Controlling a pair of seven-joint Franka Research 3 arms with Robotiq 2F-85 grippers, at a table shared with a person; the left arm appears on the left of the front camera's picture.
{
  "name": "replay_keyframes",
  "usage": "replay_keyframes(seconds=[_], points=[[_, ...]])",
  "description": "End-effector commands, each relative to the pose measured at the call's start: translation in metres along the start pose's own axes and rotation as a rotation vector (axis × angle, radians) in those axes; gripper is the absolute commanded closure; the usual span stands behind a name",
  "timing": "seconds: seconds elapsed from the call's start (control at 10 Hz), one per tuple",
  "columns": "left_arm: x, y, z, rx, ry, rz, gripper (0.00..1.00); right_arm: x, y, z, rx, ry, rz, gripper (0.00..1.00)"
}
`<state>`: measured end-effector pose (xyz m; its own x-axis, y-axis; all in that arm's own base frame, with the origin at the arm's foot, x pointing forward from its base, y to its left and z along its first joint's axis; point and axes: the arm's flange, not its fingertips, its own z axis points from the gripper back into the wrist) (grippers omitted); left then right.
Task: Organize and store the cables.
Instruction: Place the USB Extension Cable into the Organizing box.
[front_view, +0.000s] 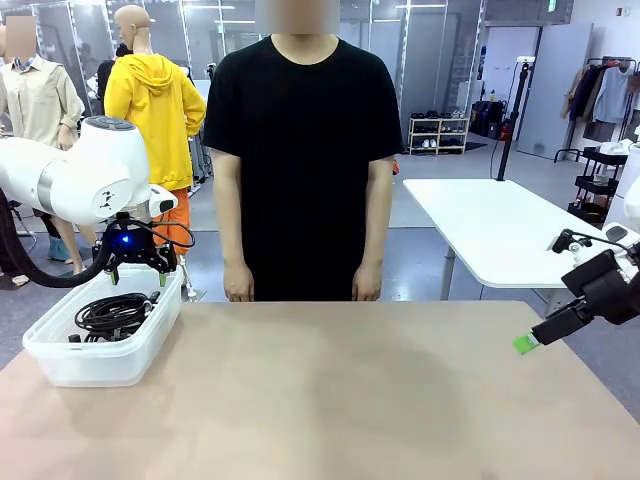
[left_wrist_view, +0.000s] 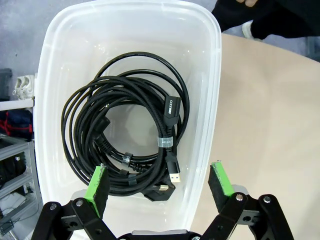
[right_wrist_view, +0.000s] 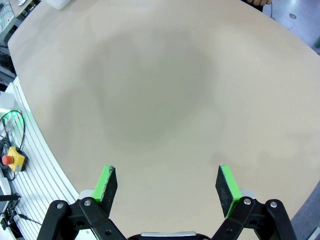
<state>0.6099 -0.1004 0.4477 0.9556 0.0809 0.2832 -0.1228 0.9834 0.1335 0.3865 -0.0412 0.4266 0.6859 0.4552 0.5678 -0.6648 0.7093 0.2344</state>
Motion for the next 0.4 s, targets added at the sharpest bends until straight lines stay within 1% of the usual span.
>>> replay_keyframes(seconds=[0.0, 0.3], points=[[0.0011, 0.0004, 0.0016, 0.009, -0.004, -0.005, 0.00, 0.0017, 0.0011, 0.0000, 0.002, 0.003, -0.017, 0.00], [0.0011, 0.0004, 0.0016, 0.009, -0.004, -0.005, 0.00, 0.0017, 0.0011, 0.0000, 0.002, 0.003, -0.017, 0.00]])
